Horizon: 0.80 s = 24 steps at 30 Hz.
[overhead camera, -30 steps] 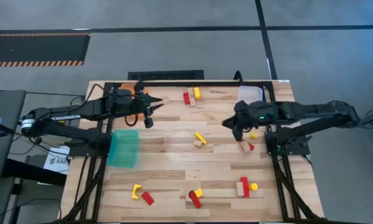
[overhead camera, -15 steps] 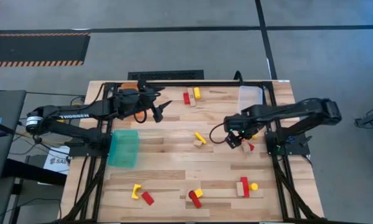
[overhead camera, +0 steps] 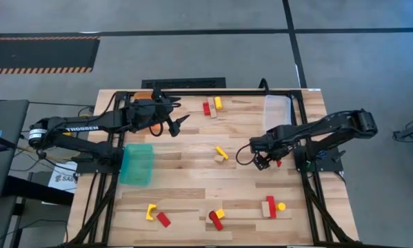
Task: Sort & place blocks by color
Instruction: Put the brown wooden block into the white bin
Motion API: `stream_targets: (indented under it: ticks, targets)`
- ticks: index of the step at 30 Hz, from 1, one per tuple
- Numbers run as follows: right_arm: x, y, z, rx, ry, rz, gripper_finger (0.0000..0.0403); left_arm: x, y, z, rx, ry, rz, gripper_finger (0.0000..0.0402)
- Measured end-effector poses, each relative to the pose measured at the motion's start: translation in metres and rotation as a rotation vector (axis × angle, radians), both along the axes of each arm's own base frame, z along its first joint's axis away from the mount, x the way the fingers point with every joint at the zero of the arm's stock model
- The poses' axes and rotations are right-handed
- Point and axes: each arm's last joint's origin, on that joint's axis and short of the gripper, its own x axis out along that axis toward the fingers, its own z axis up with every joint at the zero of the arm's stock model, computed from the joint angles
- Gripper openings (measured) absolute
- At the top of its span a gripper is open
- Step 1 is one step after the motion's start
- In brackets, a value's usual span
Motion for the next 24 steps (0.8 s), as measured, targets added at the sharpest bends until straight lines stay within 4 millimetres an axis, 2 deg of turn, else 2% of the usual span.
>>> stream_targets:
  ticks: [8, 13, 17, 24]
  targets:
    - [-0.009, -0.002, -0.018, -0.04, 0.023, -0.033, 0.0332, 0.0, 0.0, 0.0, -0.003, -0.001, 0.0, 0.0358]
    - [-0.01, -0.002, -0.024, -0.032, 0.008, -0.041, 0.0302, 0.0, 0.0, 0.0, -0.007, -0.003, 0.002, 0.0358]
    - [-0.01, -0.003, -0.024, -0.033, 0.007, -0.055, 0.025, 0.0, 0.0, 0.0, -0.019, -0.009, 0.006, 0.0358]
    - [-0.009, -0.003, -0.021, -0.028, 0.002, -0.056, 0.0112, 0.0, 0.0, 0.0, -0.02, -0.009, 0.009, 0.0358]
